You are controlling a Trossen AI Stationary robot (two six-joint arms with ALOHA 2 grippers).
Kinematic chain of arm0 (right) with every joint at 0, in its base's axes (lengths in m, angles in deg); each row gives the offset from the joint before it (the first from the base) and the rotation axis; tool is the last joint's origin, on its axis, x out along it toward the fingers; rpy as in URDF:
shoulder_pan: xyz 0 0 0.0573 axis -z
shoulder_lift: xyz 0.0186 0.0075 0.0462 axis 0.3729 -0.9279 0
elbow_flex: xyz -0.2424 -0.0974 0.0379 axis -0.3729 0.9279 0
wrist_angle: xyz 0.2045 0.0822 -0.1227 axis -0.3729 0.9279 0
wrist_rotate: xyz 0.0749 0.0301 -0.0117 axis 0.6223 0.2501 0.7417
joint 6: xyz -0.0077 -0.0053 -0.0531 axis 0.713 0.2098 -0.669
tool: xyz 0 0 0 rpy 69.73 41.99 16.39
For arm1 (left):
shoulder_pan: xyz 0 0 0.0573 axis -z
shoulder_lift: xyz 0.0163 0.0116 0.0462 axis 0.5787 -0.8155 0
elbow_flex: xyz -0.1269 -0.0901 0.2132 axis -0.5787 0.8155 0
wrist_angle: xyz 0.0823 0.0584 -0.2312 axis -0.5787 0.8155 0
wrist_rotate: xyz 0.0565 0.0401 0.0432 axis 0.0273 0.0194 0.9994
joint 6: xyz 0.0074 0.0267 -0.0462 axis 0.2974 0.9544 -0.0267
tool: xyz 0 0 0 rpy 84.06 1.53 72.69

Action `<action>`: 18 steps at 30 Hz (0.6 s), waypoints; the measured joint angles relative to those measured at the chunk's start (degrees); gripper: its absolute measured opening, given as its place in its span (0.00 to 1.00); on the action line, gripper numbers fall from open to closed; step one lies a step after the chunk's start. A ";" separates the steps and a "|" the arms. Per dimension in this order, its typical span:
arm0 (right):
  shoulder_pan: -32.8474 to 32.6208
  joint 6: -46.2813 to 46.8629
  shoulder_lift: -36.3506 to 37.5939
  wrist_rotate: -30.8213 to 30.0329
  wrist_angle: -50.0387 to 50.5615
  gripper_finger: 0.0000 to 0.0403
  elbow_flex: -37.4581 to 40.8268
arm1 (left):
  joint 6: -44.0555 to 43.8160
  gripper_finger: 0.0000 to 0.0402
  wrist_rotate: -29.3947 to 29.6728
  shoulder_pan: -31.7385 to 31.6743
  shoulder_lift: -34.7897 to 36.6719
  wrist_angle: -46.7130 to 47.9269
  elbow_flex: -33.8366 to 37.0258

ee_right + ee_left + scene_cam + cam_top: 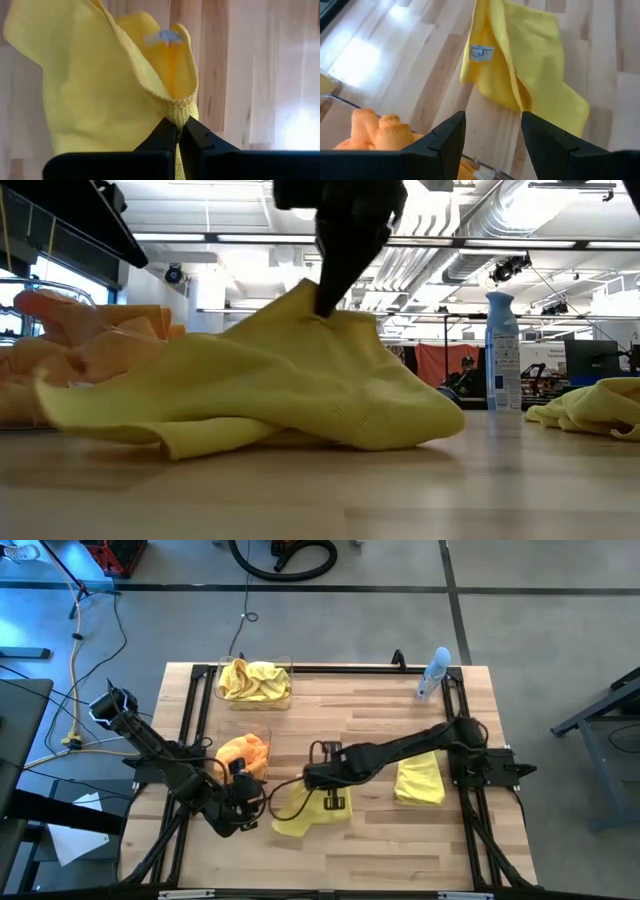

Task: Sort microfiber towel by color & place in baskets
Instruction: Put the yellow microfiber towel into the top transparent bin

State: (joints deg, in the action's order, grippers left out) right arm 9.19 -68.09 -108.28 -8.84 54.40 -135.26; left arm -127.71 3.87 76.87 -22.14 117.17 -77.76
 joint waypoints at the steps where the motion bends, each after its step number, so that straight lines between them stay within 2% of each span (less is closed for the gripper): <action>1: 0.17 -0.27 2.08 0.06 -2.41 0.00 3.57 | 0.04 0.46 0.27 -0.51 0.00 -0.27 0.00; 6: 0.77 2.77 16.24 -1.00 -15.99 0.00 22.63 | 3.24 0.46 1.55 -4.01 0.00 -4.60 0.00; 10: 0.85 3.62 27.13 -3.00 -30.66 0.00 35.66 | 15.26 0.46 0.61 -10.17 -0.98 -15.56 0.00; 15: 0.85 1.06 34.00 -3.13 -47.97 0.00 45.15 | 33.77 0.46 -9.71 -20.75 -4.83 -35.81 0.00; 18: 0.85 -1.52 34.43 -2.96 -50.86 0.00 46.91 | 40.91 0.46 -11.30 -26.05 -7.71 -47.49 -0.02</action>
State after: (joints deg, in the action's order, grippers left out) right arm 10.04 -69.61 -73.85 -11.80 3.53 -88.35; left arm -86.80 -7.44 50.82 -29.84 69.68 -77.78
